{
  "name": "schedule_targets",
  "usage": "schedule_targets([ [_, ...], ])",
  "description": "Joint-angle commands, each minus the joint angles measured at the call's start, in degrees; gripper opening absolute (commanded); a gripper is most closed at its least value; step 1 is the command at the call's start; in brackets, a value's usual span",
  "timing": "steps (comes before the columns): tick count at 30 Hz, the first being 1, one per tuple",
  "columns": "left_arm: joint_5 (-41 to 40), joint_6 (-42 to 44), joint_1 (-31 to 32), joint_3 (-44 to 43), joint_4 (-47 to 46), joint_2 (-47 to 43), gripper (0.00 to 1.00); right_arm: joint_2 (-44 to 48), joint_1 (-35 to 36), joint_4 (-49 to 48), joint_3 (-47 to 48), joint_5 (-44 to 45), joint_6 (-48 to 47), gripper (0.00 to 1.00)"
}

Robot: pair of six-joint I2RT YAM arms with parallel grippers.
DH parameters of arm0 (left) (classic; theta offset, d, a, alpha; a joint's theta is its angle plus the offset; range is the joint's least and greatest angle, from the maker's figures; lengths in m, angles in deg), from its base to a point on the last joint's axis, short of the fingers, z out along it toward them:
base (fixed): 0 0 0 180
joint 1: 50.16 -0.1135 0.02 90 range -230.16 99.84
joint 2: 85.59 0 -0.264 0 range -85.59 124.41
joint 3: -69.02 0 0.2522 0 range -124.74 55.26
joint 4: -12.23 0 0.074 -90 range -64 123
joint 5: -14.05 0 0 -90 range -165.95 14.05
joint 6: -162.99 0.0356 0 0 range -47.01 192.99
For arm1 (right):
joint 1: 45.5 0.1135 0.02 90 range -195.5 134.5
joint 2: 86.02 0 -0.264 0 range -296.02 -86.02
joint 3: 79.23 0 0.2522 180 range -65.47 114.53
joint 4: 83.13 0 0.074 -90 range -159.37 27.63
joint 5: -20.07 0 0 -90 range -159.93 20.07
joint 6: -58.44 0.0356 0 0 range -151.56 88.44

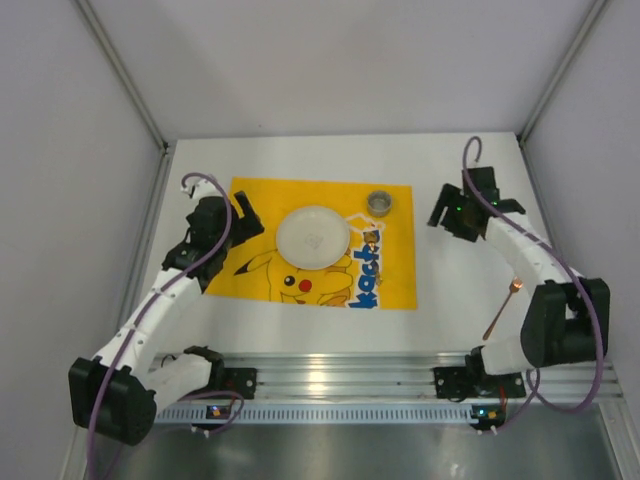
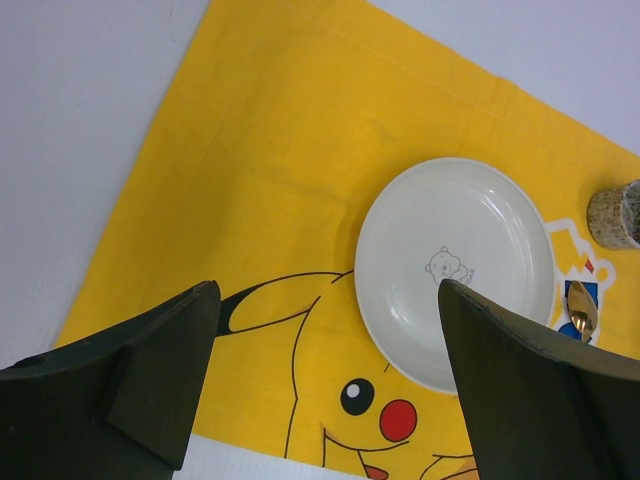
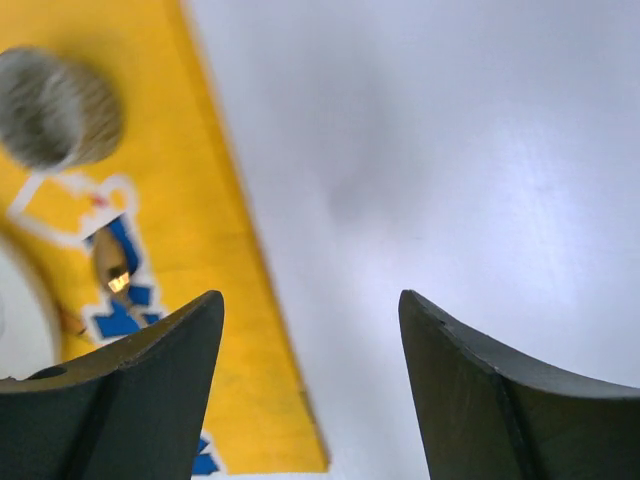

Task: Set the dinner table for one person

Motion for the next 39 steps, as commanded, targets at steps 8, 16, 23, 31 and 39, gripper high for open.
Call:
schedule_targets([
  [8, 10.29, -3.01, -0.30, -0.81, -5.73, 6.85, 0.94, 5.10, -20.62, 12.80, -6.32, 26.65, 3.22, 0.71],
  [16, 14.59, -3.72, 1.72, -3.09, -5.21, 10.71, 0.95, 3.85, -29.59, 13.43, -11.49, 28.16, 4.00, 0.70],
  [23, 14.51, -3.02, 3.48, -6.35, -3.89, 13.53, 0.96, 3.24, -30.57, 9.38, -16.52, 21.39, 4.62, 0.64],
  [31, 13.63, -3.37, 3.57, -7.40, -2.13, 13.89, 0.97, -2.64, -31.53, 4.82, -16.08, 18.40, 5.06, 0.46],
  [39, 10.91, -2.49, 3.57, -6.35, -0.98, 11.87, 0.97, -5.03, -33.73, -0.73, -21.17, 13.82, 6.38, 0.31],
])
